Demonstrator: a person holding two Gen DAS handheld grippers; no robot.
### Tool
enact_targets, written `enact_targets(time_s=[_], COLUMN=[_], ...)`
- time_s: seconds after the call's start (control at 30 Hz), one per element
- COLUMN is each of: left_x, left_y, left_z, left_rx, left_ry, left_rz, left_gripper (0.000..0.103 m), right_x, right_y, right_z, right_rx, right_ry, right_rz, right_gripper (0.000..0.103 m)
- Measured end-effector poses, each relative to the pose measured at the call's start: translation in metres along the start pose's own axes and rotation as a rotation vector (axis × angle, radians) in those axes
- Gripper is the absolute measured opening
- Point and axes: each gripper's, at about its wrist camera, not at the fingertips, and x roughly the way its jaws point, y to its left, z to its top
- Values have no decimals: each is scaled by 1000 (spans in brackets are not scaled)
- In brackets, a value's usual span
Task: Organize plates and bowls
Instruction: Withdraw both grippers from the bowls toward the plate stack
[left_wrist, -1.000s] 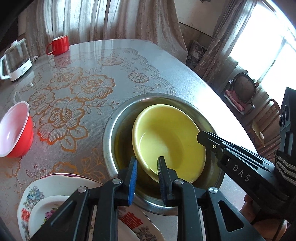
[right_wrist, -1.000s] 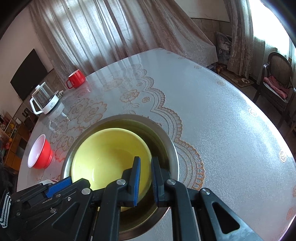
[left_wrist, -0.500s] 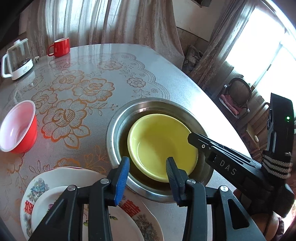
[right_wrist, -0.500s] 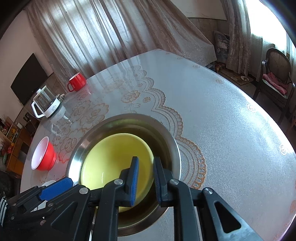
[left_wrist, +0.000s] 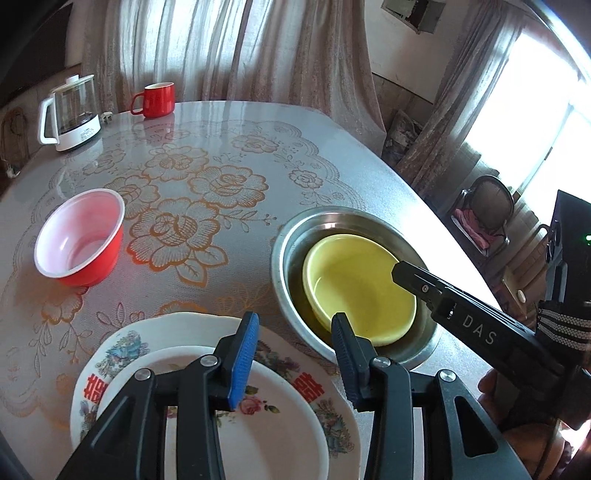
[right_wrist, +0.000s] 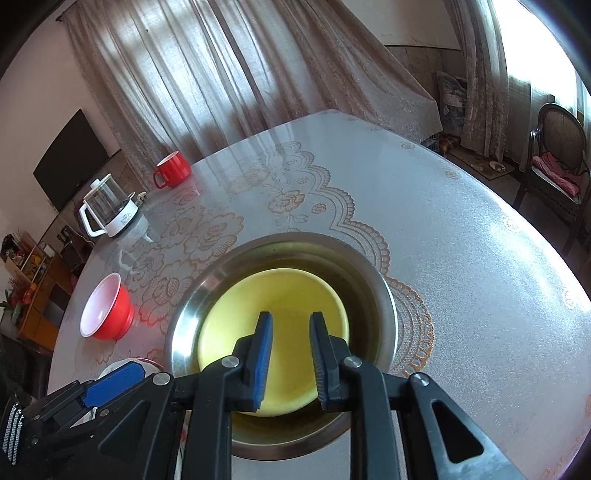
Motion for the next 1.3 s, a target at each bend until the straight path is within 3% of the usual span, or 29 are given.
enact_targets(time_s=[0.2, 0.5, 0.9, 1.13, 1.3], left_x=[-21, -48, -64, -70, -72], left_y=[30, 75, 129, 165, 194], left_z=[-5, -16, -37, -53, -63], left_rx=[-49, -111, -196, -258, -324], left_ry=[-45, -90, -103, -92, -81], left_rz=[60, 129, 199, 228, 258], left_gripper=[42, 42, 43, 45, 45], right_x=[-3, 1, 21, 31, 37], right_y=[26, 73, 129, 150, 157], right_z=[-6, -16, -34, -40, -42], right_rx=[-39, -104, -157, -124, -107], right_ry=[-1, 25, 104, 162, 182], right_rz=[56, 144, 245, 357, 366], right_gripper=[28, 31, 32, 40, 40])
